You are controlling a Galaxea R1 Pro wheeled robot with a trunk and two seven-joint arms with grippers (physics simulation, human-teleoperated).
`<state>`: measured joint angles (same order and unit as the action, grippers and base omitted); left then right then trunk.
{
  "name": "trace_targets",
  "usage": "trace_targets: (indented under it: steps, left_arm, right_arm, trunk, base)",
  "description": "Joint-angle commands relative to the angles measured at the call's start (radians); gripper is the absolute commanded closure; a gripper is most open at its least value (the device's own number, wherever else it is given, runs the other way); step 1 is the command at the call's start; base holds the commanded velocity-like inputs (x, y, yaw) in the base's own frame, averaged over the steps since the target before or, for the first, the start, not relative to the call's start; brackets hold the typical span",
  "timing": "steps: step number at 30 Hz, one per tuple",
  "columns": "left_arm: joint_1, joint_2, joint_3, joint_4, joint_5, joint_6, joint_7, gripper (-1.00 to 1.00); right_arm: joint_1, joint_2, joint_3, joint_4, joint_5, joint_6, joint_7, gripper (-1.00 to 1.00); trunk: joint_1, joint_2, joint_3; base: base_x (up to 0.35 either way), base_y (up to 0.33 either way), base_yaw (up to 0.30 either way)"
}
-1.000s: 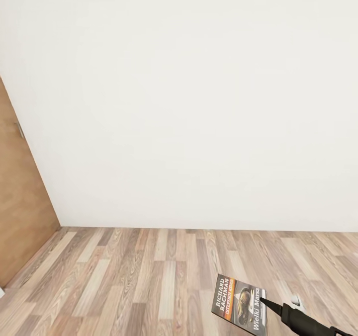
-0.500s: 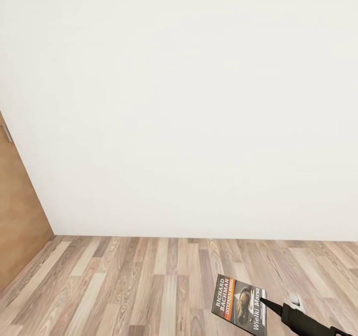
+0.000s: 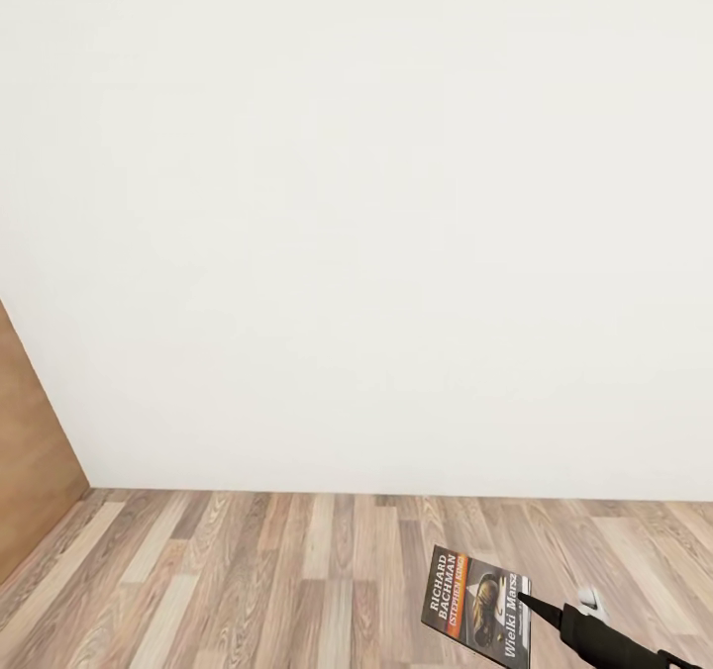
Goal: In the bedroom, move the book from the bed onto either nightstand, and place the two sandals side by side next to the bed.
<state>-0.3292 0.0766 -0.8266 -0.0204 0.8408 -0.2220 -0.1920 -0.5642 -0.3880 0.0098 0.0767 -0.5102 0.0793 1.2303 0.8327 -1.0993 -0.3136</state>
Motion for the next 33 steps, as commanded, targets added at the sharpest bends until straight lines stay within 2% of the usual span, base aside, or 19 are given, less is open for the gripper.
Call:
trace_targets:
  steps: [1,33]
  left_arm:
    - [-0.001,0.0,-0.008,0.0,0.011,-0.002,-0.004,-1.0]
    - [-0.001,0.0,-0.008,0.0,0.011,-0.002,-0.004,-1.0]
  right_arm:
    - [-0.002,0.0,-0.004,0.003,-0.005,0.008,0.005,1.0]
    - [-0.002,0.0,-0.004,0.003,-0.005,0.008,0.005,1.0]
  trunk:
    - [0.001,-0.001,-0.001]
    - [0.001,-0.001,-0.001]
  base:
    - [0.332,0.0,0.0]
    - [0.322,0.0,-0.011]
